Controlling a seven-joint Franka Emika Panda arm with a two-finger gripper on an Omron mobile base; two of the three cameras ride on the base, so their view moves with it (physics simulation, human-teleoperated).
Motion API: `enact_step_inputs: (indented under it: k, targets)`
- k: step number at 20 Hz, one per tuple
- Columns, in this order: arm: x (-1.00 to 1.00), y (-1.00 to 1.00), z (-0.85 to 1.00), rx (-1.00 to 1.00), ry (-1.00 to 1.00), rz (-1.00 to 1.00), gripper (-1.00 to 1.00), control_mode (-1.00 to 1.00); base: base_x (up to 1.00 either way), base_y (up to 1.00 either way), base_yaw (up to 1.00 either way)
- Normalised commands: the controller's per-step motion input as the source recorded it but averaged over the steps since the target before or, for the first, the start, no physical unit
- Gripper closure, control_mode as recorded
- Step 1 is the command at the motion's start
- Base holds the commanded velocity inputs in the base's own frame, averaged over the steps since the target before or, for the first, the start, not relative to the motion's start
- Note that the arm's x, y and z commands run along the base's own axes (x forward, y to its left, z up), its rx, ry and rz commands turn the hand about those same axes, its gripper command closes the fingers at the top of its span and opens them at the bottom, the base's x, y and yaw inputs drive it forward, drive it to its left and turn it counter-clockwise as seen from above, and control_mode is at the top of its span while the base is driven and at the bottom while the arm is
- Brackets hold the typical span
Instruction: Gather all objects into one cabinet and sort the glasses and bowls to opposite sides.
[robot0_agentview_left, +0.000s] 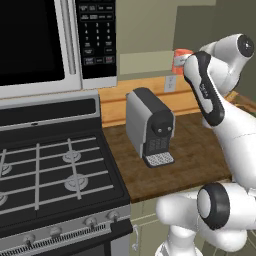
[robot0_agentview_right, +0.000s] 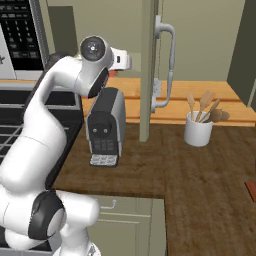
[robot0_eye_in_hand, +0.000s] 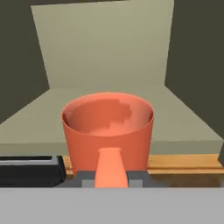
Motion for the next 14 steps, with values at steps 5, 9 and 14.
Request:
enact_step_inputs:
  k: [5,9,14]
  targets:
    - [-1.0,0.39,0.23,-0.07,0.05,0.15,1.0,-1.0,0.0,0.0,0.0]
    - [-0.93,0.39,0.11,-0.01,0.0,0.01,1.0,-1.0,0.0,0.0,0.0]
    - [-0.76,0.2,0.03,0.0,0.0,-0.01,1.0,-1.0,0.0,0.0,0.0]
